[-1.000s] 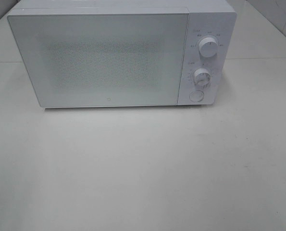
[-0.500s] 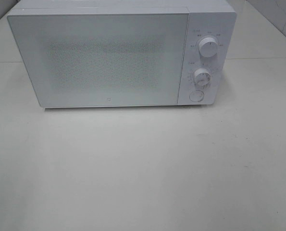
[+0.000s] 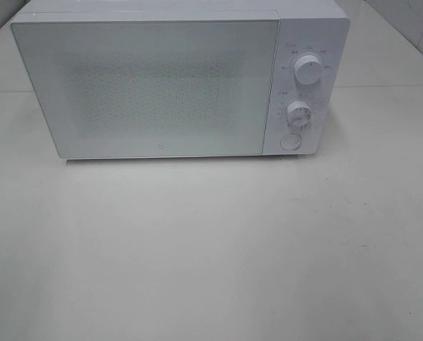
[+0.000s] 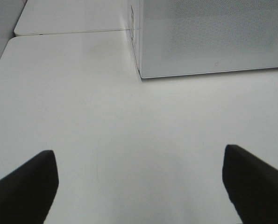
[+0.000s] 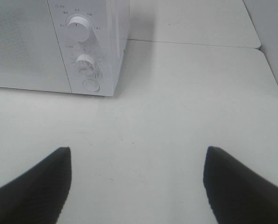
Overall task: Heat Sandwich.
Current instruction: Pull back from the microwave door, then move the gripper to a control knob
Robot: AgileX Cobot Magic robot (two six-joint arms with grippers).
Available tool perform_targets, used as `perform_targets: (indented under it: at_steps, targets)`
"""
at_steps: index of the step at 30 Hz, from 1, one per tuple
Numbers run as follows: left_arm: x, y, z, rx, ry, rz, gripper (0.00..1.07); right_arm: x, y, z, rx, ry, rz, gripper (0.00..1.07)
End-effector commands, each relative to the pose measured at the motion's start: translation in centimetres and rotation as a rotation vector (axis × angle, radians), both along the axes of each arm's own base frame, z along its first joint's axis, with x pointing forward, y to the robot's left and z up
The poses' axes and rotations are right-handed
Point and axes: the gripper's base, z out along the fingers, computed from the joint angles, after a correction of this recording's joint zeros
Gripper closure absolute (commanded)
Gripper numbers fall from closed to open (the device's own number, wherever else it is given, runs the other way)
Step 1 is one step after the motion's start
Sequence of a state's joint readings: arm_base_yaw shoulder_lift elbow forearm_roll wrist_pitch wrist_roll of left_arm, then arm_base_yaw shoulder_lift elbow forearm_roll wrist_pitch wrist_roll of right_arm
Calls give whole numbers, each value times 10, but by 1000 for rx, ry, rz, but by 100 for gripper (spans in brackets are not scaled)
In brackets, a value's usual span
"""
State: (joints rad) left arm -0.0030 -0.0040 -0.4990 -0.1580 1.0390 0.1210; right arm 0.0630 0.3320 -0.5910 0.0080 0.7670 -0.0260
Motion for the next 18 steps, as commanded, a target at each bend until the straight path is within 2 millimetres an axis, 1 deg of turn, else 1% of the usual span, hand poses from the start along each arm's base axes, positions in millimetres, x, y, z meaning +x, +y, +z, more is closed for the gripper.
perform_targets:
  at_steps: [1,3,4,7,8,9,12,13,17,18]
  targets:
    - [-4,-1,-1,-12,-25,1,17,12,1,4,10,-26,-8,31]
    - [-4,-1,-1,-12,-25,1,17,22,1,4,10,-26,-9,31]
    - [-4,-1,-1,-12,-25,1,17,22,1,4,10,-26,-9,31]
    - [-4,-1,-1,-12,-25,1,17,31,2,5,10,-27,-9,31]
    - [-4,-1,-1,-12,-25,1,17,37,2,4,10,-26,-9,31]
    - [-4,-1,-1,-12,-25,1,17,37,2,4,10,-26,-9,31]
    - [-4,-1,-1,-12,-25,1,17,48,3,3,9,-14,-10,31]
    - [-4,-1,-1,-12,-25,1,17,48,3,3,9,-14,-10,31]
    - [-4,-1,-1,-12,-25,1,17,61,3,0,9,-4,-10,31]
    - [-4,-1,-1,-12,-25,1,17,61,3,0,9,-4,-10,31]
